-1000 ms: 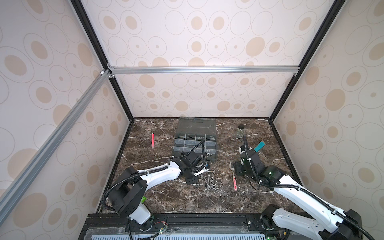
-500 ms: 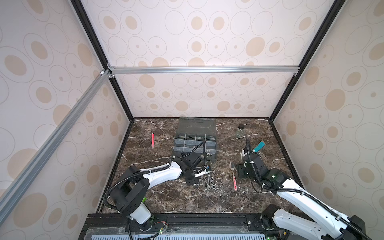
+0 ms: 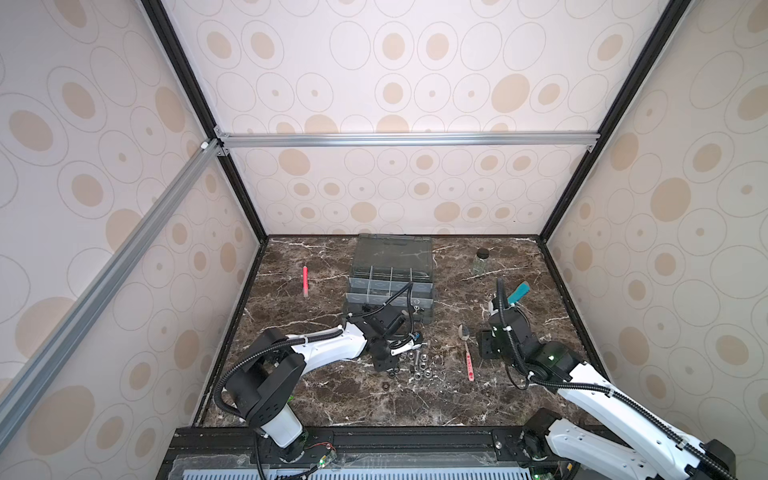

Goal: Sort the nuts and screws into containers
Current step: 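Close the left gripper on a silver wing nut in the pile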

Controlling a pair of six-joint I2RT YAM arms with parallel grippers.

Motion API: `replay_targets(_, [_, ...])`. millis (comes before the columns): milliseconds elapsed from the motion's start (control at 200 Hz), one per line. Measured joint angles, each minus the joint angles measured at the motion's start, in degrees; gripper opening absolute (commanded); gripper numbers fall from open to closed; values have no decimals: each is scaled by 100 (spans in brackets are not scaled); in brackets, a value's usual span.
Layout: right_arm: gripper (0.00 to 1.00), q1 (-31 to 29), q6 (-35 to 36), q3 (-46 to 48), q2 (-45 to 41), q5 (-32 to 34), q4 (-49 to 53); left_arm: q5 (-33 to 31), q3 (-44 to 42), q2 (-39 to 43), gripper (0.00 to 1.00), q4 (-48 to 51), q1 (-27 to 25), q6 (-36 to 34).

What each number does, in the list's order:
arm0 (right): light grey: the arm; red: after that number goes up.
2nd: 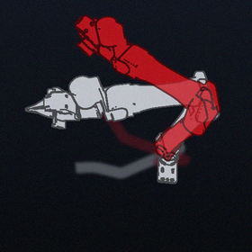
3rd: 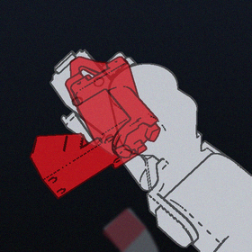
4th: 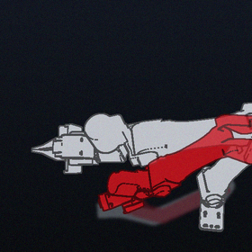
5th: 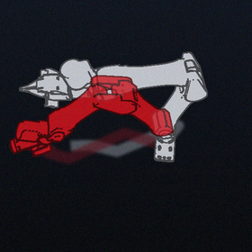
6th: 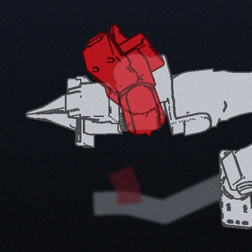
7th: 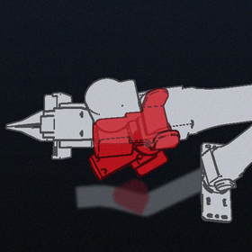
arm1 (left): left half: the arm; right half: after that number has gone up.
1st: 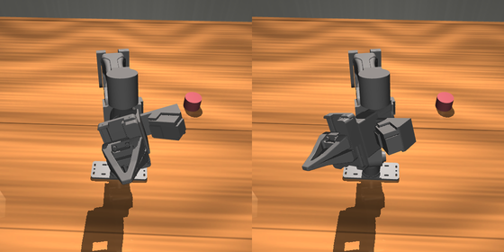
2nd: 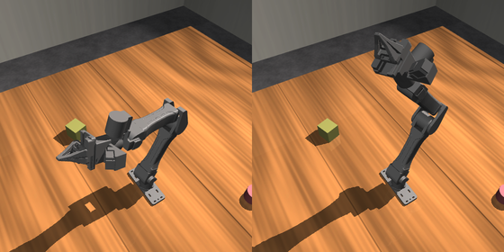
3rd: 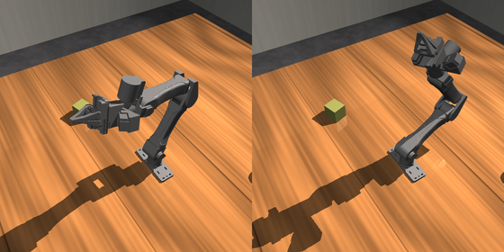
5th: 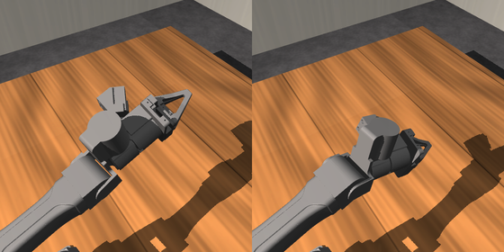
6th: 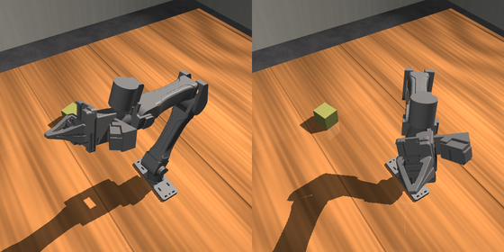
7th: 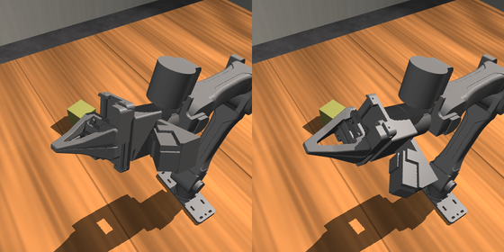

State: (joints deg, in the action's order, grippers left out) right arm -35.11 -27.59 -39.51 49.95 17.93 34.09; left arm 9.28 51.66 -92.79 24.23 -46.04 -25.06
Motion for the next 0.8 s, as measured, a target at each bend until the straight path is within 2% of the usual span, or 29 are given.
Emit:
replay_targets(500, [49,33,-61,72,-114,98,7,-72,-9,-181,15,-173,-2,63])
replay_targets(800, [49,33,-151,203,-267,142,33,-136,-116,-136,13,-422,0,278])
